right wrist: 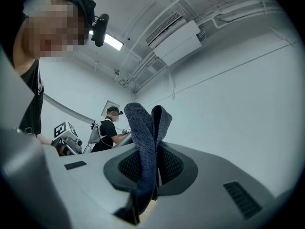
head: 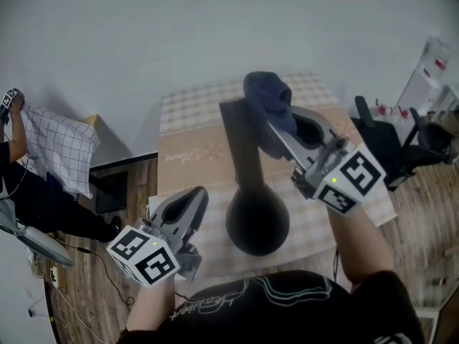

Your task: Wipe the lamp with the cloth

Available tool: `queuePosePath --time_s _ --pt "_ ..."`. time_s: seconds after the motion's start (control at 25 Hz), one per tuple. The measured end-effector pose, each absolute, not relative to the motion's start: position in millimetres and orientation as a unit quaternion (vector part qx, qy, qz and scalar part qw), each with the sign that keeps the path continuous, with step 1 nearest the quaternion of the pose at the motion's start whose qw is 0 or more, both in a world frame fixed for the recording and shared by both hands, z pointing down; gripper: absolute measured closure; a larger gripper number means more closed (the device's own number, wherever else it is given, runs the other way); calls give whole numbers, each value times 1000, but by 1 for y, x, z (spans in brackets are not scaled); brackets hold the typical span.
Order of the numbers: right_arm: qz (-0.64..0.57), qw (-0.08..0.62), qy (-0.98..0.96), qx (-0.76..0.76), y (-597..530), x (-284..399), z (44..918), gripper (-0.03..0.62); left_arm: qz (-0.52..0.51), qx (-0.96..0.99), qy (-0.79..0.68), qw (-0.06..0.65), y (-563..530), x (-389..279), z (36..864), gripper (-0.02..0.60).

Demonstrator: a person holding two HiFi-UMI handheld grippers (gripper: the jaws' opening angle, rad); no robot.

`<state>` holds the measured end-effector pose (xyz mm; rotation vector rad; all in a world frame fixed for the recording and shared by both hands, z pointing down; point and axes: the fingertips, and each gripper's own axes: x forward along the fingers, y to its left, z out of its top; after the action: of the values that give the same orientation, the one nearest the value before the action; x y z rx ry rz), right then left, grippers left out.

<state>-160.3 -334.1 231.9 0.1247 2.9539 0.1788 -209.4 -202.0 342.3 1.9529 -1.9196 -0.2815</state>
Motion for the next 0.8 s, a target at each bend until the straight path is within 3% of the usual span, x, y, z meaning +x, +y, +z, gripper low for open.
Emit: queuePosePath --time_s 0.32,0.8 --pt "71 97 989 80 -334 -143 247 540 -100 690 -688 202 -213 -204 365 580" --pt "88 119 979 143 -294 -132 228 539 -89 671 -715 175 -184 -184 326 580"
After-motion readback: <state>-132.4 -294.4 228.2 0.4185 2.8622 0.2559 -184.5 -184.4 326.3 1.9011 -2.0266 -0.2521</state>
